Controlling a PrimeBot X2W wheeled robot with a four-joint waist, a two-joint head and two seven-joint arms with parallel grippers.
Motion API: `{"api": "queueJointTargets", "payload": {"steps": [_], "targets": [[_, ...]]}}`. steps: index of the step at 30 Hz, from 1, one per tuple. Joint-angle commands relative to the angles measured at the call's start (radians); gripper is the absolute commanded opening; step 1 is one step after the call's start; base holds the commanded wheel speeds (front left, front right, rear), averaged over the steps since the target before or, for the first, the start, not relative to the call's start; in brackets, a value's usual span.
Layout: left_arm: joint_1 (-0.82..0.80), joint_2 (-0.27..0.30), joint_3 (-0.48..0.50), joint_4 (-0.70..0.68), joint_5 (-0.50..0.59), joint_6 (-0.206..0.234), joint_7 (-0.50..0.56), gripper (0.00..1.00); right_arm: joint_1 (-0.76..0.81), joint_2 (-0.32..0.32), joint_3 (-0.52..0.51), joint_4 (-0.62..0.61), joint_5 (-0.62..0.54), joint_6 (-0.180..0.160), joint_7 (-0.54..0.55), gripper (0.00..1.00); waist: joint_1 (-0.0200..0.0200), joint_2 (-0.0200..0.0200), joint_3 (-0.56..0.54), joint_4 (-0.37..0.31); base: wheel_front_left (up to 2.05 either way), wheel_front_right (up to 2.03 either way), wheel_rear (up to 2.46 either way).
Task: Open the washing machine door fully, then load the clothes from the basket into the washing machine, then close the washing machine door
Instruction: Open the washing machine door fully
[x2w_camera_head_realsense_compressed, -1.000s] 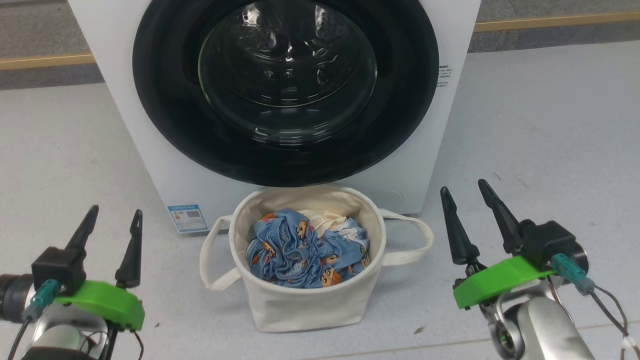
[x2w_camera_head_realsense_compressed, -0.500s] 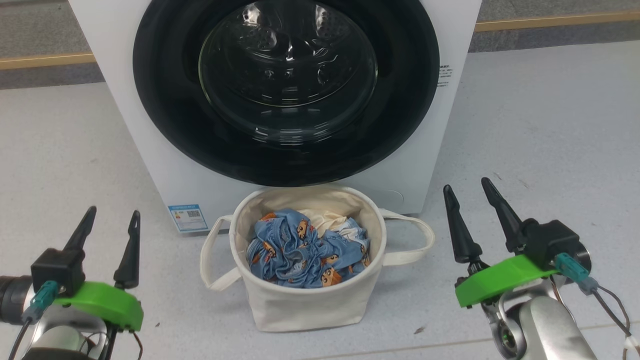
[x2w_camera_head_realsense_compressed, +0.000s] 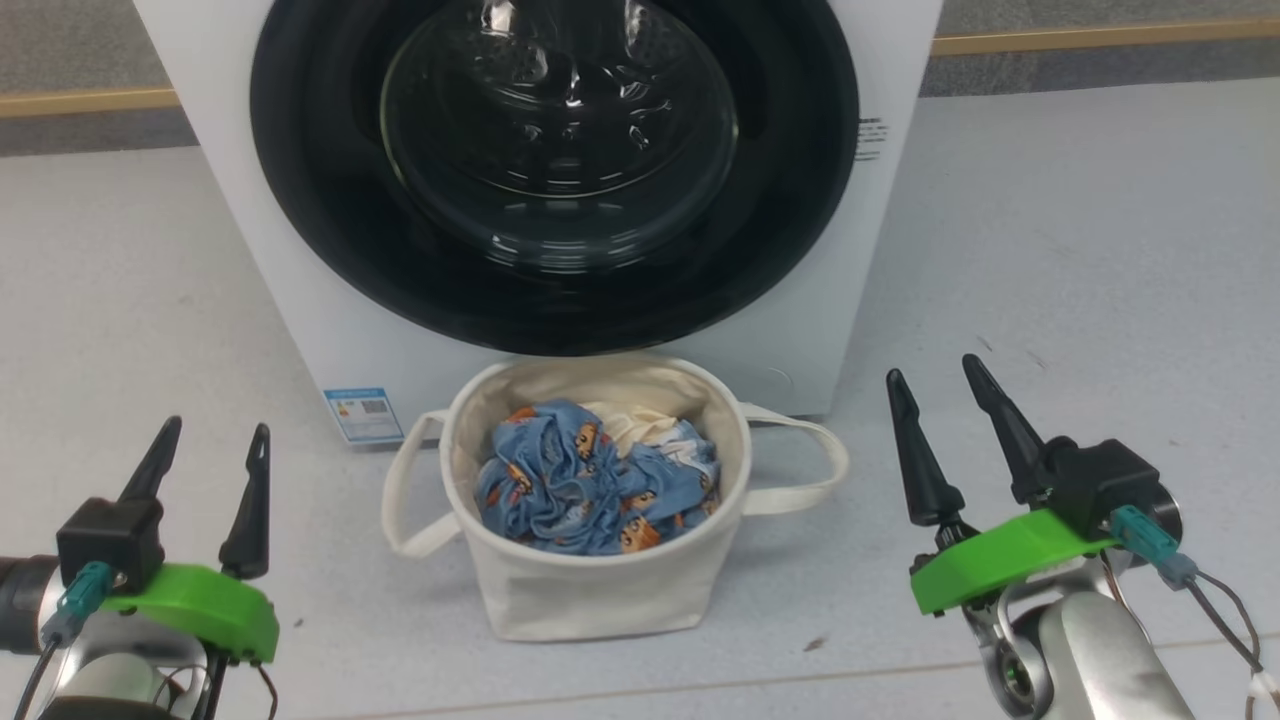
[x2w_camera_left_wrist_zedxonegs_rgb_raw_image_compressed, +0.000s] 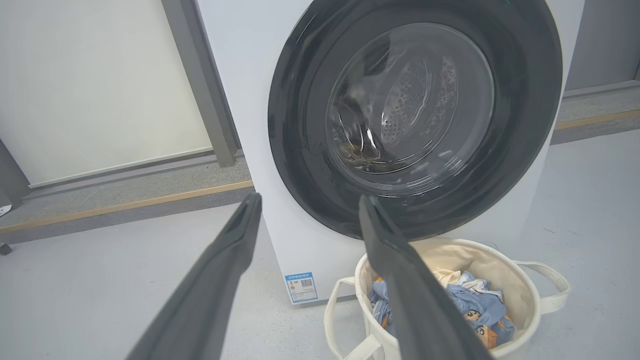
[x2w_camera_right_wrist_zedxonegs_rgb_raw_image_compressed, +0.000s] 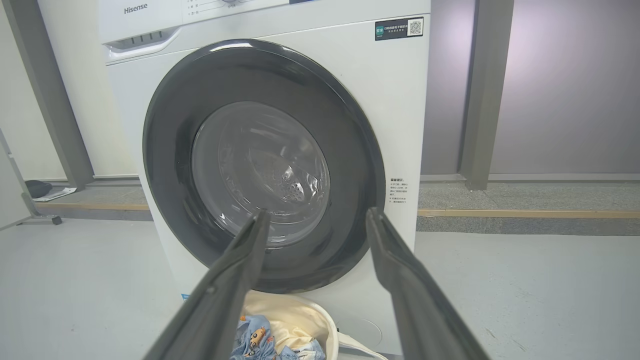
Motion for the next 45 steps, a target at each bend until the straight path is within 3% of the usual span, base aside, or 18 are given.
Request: {"api": "queueJointTargets", "payload": {"steps": [1, 32, 45], "targets": [[-0.055, 0.045, 0.042, -0.027, -0.009, 0.009, 0.006, 1.0, -0.025, -0.005, 0.018, -0.034, 0.007, 0.0, -0.003, 1.0, 0.0, 0.0, 0.001, 0.0, 0.75, 1.43, -2.19], [-0.05, 0.052, 0.039, -0.04, -0.023, 0.04, 0.008, 1.0, -0.019, -0.005, 0.026, -0.035, 0.007, 0.0, -0.006, 1.0, 0.0, 0.0, 0.02, 0.003, 1.12, 1.31, -2.43], [-0.022, 0.041, 0.029, -0.054, -0.059, 0.011, -0.008, 1.0, -0.02, -0.005, 0.027, -0.038, 0.013, 0.0, -0.007, 1.0, 0.0, 0.0, 0.018, 0.002, 0.93, 0.93, -1.85]]}}
